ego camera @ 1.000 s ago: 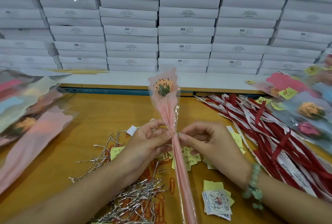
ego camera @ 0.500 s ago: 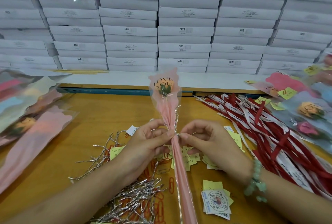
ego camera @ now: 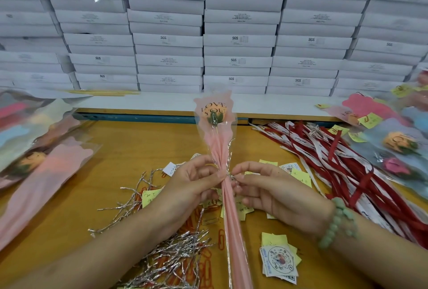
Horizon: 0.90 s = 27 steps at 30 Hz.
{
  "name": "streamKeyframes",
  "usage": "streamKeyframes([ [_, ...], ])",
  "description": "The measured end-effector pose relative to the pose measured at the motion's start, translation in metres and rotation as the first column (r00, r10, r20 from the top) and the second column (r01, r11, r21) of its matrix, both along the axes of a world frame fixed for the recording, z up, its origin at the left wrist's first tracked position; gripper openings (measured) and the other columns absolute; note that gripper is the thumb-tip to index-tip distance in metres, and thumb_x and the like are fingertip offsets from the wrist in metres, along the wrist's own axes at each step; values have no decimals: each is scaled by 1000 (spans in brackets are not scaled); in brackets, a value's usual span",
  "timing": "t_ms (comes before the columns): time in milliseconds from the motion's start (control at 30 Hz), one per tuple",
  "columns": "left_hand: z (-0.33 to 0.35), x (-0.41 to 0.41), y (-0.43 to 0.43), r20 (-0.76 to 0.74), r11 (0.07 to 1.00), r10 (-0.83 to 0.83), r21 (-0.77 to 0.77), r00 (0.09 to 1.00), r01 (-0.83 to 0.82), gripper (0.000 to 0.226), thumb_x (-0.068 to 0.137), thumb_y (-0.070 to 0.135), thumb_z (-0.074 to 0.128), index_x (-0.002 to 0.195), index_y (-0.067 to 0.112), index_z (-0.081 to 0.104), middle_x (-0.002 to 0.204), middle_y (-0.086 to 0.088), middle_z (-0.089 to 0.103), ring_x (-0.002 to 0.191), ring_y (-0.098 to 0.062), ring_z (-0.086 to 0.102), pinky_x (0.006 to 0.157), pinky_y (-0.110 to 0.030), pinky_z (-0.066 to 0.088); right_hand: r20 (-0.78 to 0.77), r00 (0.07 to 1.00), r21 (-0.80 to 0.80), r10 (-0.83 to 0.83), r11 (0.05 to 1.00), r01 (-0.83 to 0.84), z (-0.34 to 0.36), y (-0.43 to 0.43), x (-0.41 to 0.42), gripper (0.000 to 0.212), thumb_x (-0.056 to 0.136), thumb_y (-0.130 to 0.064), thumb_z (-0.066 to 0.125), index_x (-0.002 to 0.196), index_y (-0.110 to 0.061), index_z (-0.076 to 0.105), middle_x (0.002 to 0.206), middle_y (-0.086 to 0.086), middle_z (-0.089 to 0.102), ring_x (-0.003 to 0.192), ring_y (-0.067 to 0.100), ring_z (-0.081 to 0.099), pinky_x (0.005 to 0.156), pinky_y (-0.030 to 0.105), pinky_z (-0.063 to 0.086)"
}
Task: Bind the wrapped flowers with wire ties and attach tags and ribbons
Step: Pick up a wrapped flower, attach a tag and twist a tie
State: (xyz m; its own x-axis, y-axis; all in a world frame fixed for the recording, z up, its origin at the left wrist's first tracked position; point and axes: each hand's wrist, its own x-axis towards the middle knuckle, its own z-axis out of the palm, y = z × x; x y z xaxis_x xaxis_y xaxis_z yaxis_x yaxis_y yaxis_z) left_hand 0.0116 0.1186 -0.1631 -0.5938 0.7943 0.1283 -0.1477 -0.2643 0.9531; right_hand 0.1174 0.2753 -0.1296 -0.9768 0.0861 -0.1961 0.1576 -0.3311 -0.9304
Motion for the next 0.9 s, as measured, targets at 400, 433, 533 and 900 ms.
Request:
streamKeyframes([
  [400, 2, 2, -1, -62, 997, 30, -64, 998, -34, 35, 83, 17, 70, 113, 2, 63, 97, -18, 68, 81, -19, 65, 67, -25, 51, -125, 992, 308, -35, 949, 72, 0, 3, 2, 26, 65, -23, 79, 88, -10, 75, 87, 13, 75, 75, 15, 71, 70, 23, 59],
  [433, 3, 3, -1, -69, 996, 35, -74, 997, -41, 35, 82, 18, 71, 113, 3, 64, 97, -19, 68, 82, -22, 64, 70, -29, 49, -118, 992, 296, -34, 953, 68, -1, 4, 2, 25, 65, -25, 78, 85, -10, 75, 85, 13, 74, 72, 14, 70, 67, 22, 58],
  [533, 4, 5, -1, -84, 994, 49, -93, 995, -57, 38, 80, 19, 72, 113, 4, 64, 101, -22, 67, 87, -30, 58, 76, -39, 44, -79, 997, 248, -15, 968, 34, -1, 4, 1, 19, 67, -30, 76, 77, -13, 76, 76, 7, 71, 65, 9, 66, 58, 19, 55],
  [900, 7, 8, -1, -111, 995, 32, -89, 993, -42, 27, 81, 17, 74, 106, 10, 67, 97, -17, 68, 80, -20, 62, 69, -29, 50, 61, 996, 247, 70, 965, -83, 11, 9, 0, 31, 83, -29, 64, 105, -8, 56, 71, 5, 68, 58, 12, 62, 53, 22, 52],
])
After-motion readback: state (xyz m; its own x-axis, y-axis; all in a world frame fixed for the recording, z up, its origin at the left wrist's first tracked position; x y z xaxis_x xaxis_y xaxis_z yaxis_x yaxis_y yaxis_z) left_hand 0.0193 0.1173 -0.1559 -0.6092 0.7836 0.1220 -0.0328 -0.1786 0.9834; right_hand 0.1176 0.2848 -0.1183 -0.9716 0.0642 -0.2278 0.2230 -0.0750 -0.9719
